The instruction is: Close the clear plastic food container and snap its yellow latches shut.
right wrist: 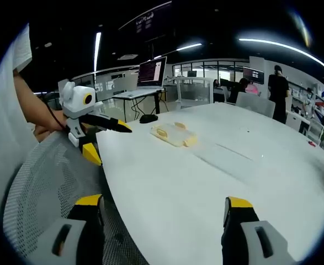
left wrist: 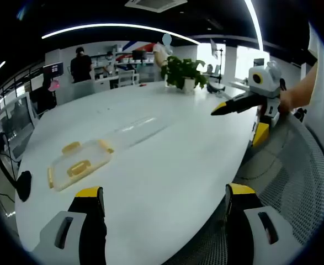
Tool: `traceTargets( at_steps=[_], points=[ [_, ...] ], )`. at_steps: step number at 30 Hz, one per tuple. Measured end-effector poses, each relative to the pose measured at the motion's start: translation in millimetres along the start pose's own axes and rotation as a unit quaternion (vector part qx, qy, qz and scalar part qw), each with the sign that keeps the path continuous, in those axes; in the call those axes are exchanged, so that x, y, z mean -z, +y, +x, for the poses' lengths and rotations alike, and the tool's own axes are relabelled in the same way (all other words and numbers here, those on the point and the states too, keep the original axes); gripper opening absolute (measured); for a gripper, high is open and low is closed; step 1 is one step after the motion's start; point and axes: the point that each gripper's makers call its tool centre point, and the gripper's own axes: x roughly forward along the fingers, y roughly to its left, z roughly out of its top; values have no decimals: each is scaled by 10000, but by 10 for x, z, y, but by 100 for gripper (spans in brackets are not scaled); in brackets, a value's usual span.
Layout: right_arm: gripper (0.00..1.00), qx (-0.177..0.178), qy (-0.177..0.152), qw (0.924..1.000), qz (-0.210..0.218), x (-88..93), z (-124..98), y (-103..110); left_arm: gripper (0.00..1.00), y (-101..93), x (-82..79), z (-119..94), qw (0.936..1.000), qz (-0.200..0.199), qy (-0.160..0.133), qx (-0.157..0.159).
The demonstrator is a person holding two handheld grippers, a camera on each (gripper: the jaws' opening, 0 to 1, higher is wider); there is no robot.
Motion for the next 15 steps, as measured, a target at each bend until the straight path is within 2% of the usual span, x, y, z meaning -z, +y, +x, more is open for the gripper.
traceTargets(
  at_steps=[15],
  points=[
    [88, -41, 26, 10000, -58, 6, 4, 25, 89, -13, 19, 1, 10000, 15, 57, 21]
  ],
)
